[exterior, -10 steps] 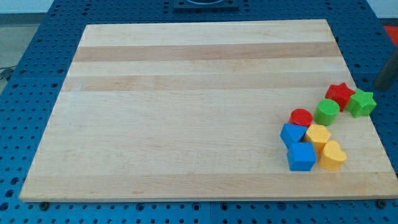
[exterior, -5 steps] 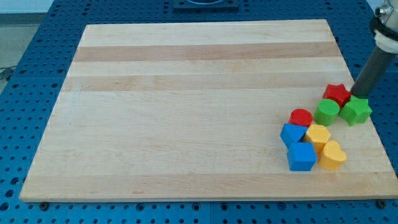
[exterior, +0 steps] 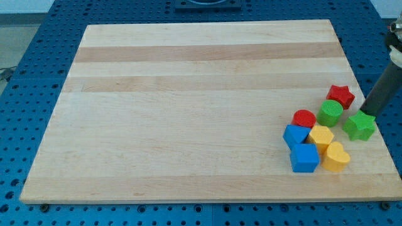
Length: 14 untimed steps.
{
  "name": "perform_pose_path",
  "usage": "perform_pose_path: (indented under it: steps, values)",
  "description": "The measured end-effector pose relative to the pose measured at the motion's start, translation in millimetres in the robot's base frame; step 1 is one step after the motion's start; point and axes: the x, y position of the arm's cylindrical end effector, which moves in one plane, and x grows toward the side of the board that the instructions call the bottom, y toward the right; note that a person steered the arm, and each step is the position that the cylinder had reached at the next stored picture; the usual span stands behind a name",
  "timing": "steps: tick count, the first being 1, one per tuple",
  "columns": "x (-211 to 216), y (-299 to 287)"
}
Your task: Push the green star to the right of the hexagon
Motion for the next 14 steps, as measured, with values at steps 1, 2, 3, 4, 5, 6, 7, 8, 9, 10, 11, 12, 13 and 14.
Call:
perform_pose_path:
  steps: [1,2,3,4,5,6,7,8,9,10,11,12,13,14]
  values:
    - [2,0]
    - [2,9]
    - [2,8]
    - [5,4]
    - [5,3]
    - [5,3]
    - [5,1]
    - [6,-2]
    - [12,-8]
    - [17,-15]
    - [18,-20]
    - [18,-28]
    - [18,-36]
    - [18,-37]
